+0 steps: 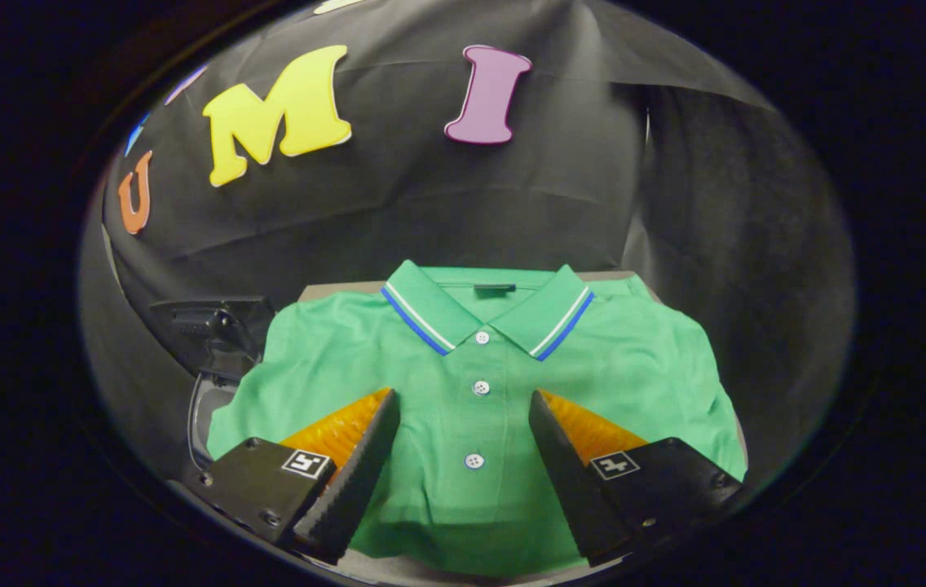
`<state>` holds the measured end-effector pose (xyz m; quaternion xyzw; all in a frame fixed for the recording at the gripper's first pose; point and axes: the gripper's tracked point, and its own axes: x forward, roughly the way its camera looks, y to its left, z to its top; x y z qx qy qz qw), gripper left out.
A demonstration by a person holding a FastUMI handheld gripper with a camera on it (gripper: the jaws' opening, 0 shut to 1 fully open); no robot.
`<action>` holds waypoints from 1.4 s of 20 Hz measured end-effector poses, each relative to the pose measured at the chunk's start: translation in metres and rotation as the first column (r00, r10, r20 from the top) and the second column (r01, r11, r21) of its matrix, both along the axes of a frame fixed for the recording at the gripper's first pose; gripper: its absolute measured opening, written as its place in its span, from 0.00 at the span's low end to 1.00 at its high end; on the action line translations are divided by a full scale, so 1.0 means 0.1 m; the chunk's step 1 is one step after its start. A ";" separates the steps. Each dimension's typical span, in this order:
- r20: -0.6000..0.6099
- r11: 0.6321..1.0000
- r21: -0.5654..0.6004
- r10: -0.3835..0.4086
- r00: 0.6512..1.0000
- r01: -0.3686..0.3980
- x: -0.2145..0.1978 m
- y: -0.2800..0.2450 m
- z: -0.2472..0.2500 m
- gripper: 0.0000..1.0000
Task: Put the clothes into the washing machine and then close the washing machine lid.
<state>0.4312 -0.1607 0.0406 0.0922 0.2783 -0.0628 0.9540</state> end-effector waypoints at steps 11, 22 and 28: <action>0.058 0.999 0.004 0.034 0.998 -0.034 -0.01 0.18 0.38 0.07; 0.283 0.916 0.073 0.361 0.888 -0.395 -0.48 1.88 1.59 0.07; 0.254 0.828 0.097 0.516 0.818 -0.552 -0.32 3.04 1.42 0.07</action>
